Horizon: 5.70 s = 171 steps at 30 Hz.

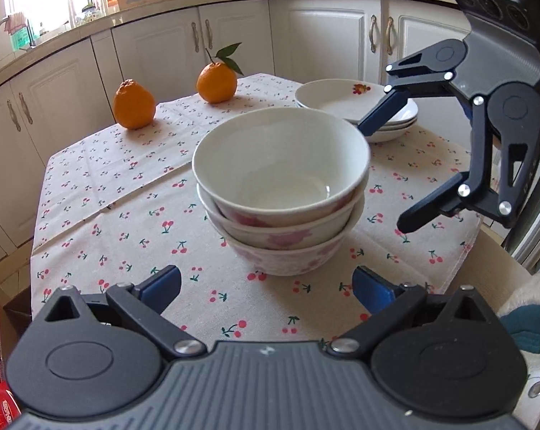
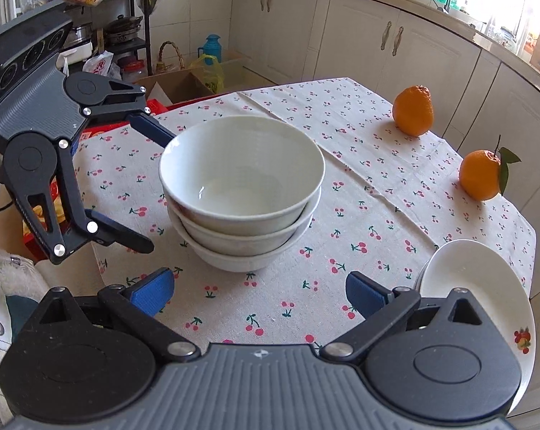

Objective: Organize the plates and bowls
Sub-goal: 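Grasp the bowl stack rim with the left gripper while the right gripper grasps the opposite rim, then lift the bowl stack with both grippers and carry it over the plate stack, then lower the bowl stack onto the plates and open both grippers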

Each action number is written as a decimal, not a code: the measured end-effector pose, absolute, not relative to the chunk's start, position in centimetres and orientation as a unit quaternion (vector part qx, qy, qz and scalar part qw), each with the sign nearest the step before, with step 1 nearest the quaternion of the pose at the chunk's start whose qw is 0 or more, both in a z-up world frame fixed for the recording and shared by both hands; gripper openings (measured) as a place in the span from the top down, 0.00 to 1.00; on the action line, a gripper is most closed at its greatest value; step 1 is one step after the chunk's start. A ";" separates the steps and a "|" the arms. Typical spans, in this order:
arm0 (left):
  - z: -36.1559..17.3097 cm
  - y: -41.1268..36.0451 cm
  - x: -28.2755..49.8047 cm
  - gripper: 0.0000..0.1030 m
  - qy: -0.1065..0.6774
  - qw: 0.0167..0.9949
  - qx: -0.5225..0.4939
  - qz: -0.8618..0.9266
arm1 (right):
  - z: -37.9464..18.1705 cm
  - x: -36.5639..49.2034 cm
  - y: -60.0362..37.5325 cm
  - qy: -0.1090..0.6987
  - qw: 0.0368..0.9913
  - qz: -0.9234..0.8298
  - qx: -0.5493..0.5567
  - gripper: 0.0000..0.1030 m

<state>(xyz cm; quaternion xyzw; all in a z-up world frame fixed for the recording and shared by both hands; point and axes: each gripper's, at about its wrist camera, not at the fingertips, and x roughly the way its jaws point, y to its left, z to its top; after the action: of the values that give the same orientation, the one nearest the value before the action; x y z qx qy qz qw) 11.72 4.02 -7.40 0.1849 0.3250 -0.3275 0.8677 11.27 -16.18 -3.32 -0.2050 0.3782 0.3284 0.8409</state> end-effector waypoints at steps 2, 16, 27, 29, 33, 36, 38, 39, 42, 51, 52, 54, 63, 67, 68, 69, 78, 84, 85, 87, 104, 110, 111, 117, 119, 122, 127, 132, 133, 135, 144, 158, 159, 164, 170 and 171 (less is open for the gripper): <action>-7.7 3.9 12.3 0.02 0.329 0.865 0.193 -0.326 | -3.8 11.4 -16.0 0.377 0.839 0.331 -0.212 0.00; -8.3 3.3 14.6 0.04 0.334 0.825 0.221 -0.399 | -5.4 13.7 -14.9 0.374 0.819 0.365 -0.236 0.00; -7.9 3.1 15.6 0.11 0.315 0.788 0.255 -0.463 | -5.0 15.0 -14.1 0.379 0.794 0.406 -0.248 0.01; -8.0 3.2 15.9 0.13 0.317 0.781 0.256 -0.474 | -5.0 15.2 -13.9 0.381 0.788 0.413 -0.250 0.03; -7.9 3.4 16.3 0.16 0.317 0.770 0.250 -0.494 | -5.0 15.4 -13.4 0.384 0.777 0.427 -0.258 0.09; -8.0 3.7 16.4 0.16 0.318 0.765 0.250 -0.501 | -5.0 15.7 -13.1 0.386 0.772 0.433 -0.261 0.10; -8.2 3.8 16.5 0.16 0.320 0.762 0.248 -0.505 | -5.0 16.0 -13.1 0.388 0.769 0.436 -0.261 0.10; -8.2 3.8 16.6 0.17 0.321 0.761 0.247 -0.506 | -5.0 16.1 -13.1 0.389 0.767 0.438 -0.261 0.11; -8.3 3.9 17.0 0.17 0.323 0.757 0.244 -0.512 | -5.0 16.3 -13.0 0.393 0.763 0.441 -0.262 0.11; -8.4 3.9 17.7 0.17 0.326 0.744 0.242 -0.531 | -4.9 16.7 -12.9 0.403 0.754 0.446 -0.265 0.12; -8.4 3.9 17.8 0.17 0.327 0.742 0.242 -0.533 | -4.9 16.7 -12.9 0.404 0.753 0.447 -0.264 0.12; -8.4 3.9 17.8 0.17 0.327 0.740 0.243 -0.535 | -4.9 16.8 -12.9 0.406 0.751 0.449 -0.264 0.12; -8.4 3.9 17.9 0.18 0.326 0.738 0.240 -0.539 | -4.8 17.0 -13.1 0.411 0.746 0.455 -0.257 0.13; -8.3 3.9 17.7 0.18 0.327 0.741 0.239 -0.535 | -4.7 17.0 -13.1 0.410 0.748 0.456 -0.255 0.13; -8.3 3.9 17.6 0.18 0.327 0.742 0.239 -0.534 | -4.7 17.0 -13.2 0.410 0.748 0.456 -0.254 0.13; -8.2 3.9 17.5 0.18 0.328 0.743 0.239 -0.533 | -4.7 17.0 -13.2 0.411 0.747 0.457 -0.252 0.13; -7.7 3.5 16.2 0.18 0.342 0.748 0.228 -0.521 | -4.3 16.0 -13.7 0.412 0.740 0.471 -0.247 0.13; -6.7 2.4 14.8 0.18 0.340 0.757 0.225 -0.510 | -3.3 15.0 -14.8 0.403 0.740 0.479 -0.248 0.13; -6.5 2.1 14.6 0.18 0.340 0.759 0.226 -0.508 | -3.1 14.8 -15.1 0.401 0.740 0.479 -0.248 0.13; -6.2 1.4 14.4 0.18 0.338 0.760 0.226 -0.507 | -2.7 14.5 -15.7 0.399 0.742 0.478 -0.250 0.13; -4.1 -8.2 15.8 0.18 0.316 0.753 0.236 -0.526 | 0.3 13.9 -25.1 0.387 0.772 0.437 -0.251 0.13; -4.0 -11.8 17.9 0.18 0.301 0.749 0.245 -0.536 | 0.9 15.4 -28.7 0.383 0.784 0.415 -0.256 0.13; -4.0 -12.3 18.3 0.18 0.299 0.749 0.247 -0.538 | 1.0 15.6 -29.1 0.382 0.786 0.412 -0.258 0.13; -4.7 -15.0 21.0 0.19 0.295 0.745 0.255 -0.541 | 0.5 17.8 -31.7 0.384 0.796 0.389 -0.261 0.13; -5.0 -15.6 21.7 0.19 0.296 0.745 0.254 -0.542 | 0.0 18.5 -32.5 0.385 0.800 0.382 -0.258 0.13; -5.5 -16.4 22.5 0.19 0.301 0.743 0.252 -0.542 | -0.6 19.3 -33.5 0.390 0.804 0.373 -0.251 0.14; -6.2 -17.2 23.1 0.19 0.300 0.741 0.261 -0.541 | -1.7 20.3 -34.2 0.395 0.808 0.361 -0.246 0.14; -6.9 -18.0 23.9 0.19 0.304 0.738 0.266 -0.540 | -2.5 21.0 -34.5 0.402 0.809 0.354 -0.242 0.14; -7.0 -18.1 23.9 0.19 0.302 0.739 0.266 -0.540 | -2.6 21.1 -34.6 0.404 0.809 0.353 -0.240 0.14; -6.9 -18.2 24.1 0.19 0.302 0.738 0.266 -0.541 | -2.6 21.2 -34.9 0.404 0.810 0.353 -0.235 0.14; -7.0 -18.3 24.3 0.19 0.300 0.740 0.266 -0.540 | -2.8 21.3 -35.3 0.402 0.818 0.345 -0.224 0.14; -6.7 -17.8 23.3 0.15 0.278 0.752 0.272 -0.532 | -2.7 21.1 -35.4 0.401 0.826 0.333 -0.214 0.13; -6.5 -17.6 23.2 0.11 0.277 0.754 0.271 -0.530 | -2.7 21.1 -35.4 0.402 0.827 0.332 -0.212 0.12; -5.9 -16.7 22.5 0.05 0.271 0.767 0.265 -0.517 | -2.5 20.5 -35.2 0.398 0.833 0.323 -0.208 0.04; -4.9 -14.8 20.4 0.02 0.238 0.811 0.254 -0.471 | -1.2 18.8 -34.6 0.397 0.851 0.279 -0.202 0.01; -4.7 -14.4 19.9 0.01 0.231 0.819 0.251 -0.461 | -0.9 18.5 -34.4 0.398 0.857 0.260 -0.201 0.00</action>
<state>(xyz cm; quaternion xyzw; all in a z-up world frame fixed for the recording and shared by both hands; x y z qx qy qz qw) 19.94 -14.35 -4.69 0.2512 0.2305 -0.4612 0.8192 18.45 -34.38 -0.92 -0.2008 0.3975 0.2605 0.8566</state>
